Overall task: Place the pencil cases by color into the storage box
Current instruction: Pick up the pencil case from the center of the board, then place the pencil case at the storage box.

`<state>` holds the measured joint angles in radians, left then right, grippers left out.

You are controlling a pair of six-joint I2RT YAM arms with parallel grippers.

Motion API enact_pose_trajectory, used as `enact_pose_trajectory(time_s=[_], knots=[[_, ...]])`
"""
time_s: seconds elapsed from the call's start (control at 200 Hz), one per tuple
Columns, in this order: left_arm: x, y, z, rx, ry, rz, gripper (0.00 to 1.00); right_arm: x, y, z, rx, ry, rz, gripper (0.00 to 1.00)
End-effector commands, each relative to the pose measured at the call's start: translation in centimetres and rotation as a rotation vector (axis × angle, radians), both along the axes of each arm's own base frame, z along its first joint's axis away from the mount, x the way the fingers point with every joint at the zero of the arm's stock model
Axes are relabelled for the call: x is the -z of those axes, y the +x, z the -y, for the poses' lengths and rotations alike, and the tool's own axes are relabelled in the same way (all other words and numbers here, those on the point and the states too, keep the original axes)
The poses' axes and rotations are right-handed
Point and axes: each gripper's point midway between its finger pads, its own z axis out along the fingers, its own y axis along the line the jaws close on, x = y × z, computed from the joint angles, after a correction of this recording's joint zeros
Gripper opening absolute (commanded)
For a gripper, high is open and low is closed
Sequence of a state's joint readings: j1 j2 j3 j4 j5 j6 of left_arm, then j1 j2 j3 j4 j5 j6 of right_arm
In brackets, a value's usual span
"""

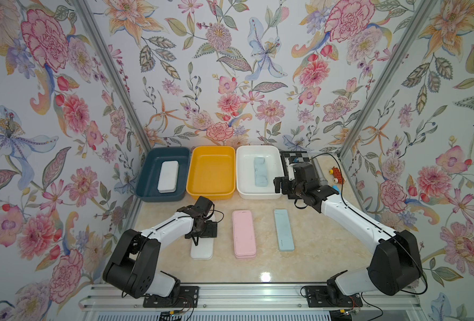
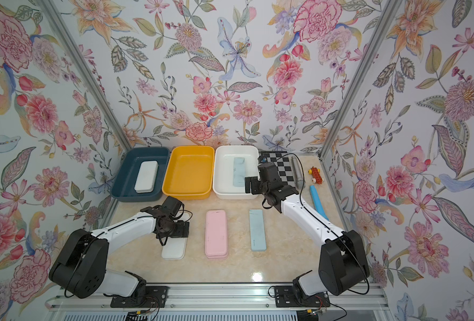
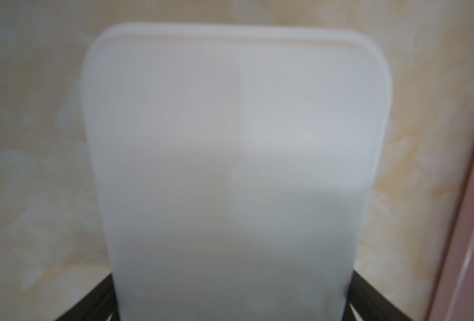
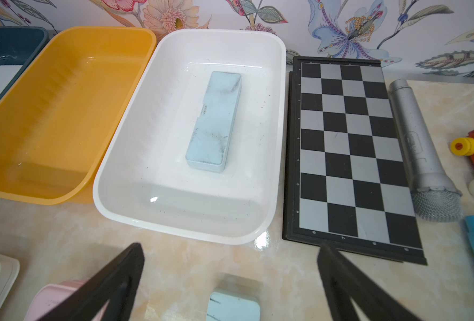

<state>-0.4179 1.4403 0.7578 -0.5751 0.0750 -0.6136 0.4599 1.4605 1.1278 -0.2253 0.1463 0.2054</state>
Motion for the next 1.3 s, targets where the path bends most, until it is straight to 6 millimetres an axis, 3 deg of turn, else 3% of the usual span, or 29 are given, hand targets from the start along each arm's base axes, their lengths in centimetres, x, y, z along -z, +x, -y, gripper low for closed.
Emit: enact_pose_trajectory(time_s=[0.0, 0.165, 0.255, 0.405, 0.48, 0.675, 0.8, 0.955, 1.15, 1.295], knots=[[-3.6, 1.6, 0.5, 0.021, -0.015, 0.073, 0.27, 0.7, 0.1, 0.3, 0.005, 0.001, -0.005, 1.0], [-10.5, 3.7, -0.3, 0.039, 0.036, 0.207, 0.31, 1.0, 0.0, 0.5, 0.01, -0.003, -0.011, 1.0], [-14.5, 5.9, -1.5, 0.045, 0.07, 0.276, 0.32, 1.2, 0.1, 0.6, 0.009, 0.0, -0.01, 1.0], [-18.1, 10.4, -4.4, 0.027, 0.124, 0.333, 0.33, 1.5, 0.4, 0.5, 0.007, 0.015, -0.014, 1.0], [-18.8, 13.0, -6.0, 0.014, 0.152, 0.336, 0.34, 1.6, 0.4, 0.5, 0.006, 0.016, -0.017, 1.0], [-19.7, 19.5, -10.3, -0.024, 0.208, 0.358, 0.36, 1.9, 0.5, 0.9, 0.013, 0.016, -0.017, 1.0], [-18.4, 23.1, -13.8, -0.118, 0.151, 0.343, 0.36, 2.5, 0.8, 1.1, 0.017, 0.023, -0.026, 1.0], [-16.5, 27.2, -16.4, -0.135, 0.134, 0.339, 0.37, 3.3, 1.1, 1.3, 0.024, 0.041, -0.028, 1.0], [-14.0, 30.3, -19.9, -0.155, 0.093, 0.336, 0.39, 4.4, 1.5, 1.5, 0.025, 0.054, -0.049, 1.0], [-12.1, 31.3, -21.5, -0.146, 0.076, 0.321, 0.4, 4.7, 1.7, 1.7, 0.029, 0.058, -0.059, 1.0]])
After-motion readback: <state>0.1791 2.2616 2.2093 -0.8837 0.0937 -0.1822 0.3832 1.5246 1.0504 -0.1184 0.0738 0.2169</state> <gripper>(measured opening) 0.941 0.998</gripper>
